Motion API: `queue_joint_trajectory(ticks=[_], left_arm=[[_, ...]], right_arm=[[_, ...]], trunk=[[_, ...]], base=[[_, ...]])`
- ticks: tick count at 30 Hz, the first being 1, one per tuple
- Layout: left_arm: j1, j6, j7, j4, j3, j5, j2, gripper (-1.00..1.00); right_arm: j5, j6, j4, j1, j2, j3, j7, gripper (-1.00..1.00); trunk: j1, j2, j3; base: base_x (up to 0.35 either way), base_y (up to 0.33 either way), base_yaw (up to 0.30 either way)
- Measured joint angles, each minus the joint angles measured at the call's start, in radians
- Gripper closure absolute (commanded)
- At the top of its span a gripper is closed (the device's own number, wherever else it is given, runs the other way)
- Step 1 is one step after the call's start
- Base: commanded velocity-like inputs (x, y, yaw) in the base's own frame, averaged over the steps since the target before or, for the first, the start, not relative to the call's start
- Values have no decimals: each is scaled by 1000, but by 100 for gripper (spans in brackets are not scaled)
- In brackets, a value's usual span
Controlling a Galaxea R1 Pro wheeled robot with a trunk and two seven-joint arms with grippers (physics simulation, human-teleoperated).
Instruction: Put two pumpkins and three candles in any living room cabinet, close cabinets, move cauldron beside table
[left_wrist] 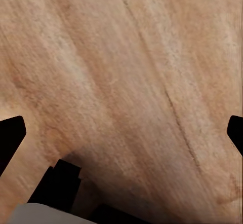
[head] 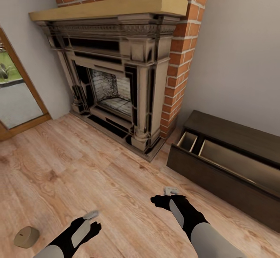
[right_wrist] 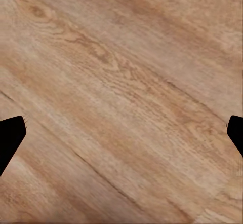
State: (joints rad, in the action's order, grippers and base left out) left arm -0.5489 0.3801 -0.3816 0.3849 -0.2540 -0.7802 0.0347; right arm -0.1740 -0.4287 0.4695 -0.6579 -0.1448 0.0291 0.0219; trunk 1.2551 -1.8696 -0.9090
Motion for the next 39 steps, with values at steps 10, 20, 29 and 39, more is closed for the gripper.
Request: queue_joint_trajectory(ticks=[10,20,29,39], left_arm=[[0,-1,110,-26,-2,4,26,-100],[-1,-2,114,-27,-3,4,29,-100],[0,-3,113,-27,-3,5,29,-100],[-1,-3,114,-27,-3,7,29,-100]], right_arm=[[0,18,-2,0,0,-1,0,-100],[0,30,-17,0,0,0,0,-100],[0,37,-17,0,0,0,0,-100],[0,47,-19,0,0,0,0,-100]], trunk=[[0,0,-9],[0,0,-17],[0,0,-22],[0,0,-26]], base=[[0,0,240],[0,0,241],[0,0,247],[9,0,258]])
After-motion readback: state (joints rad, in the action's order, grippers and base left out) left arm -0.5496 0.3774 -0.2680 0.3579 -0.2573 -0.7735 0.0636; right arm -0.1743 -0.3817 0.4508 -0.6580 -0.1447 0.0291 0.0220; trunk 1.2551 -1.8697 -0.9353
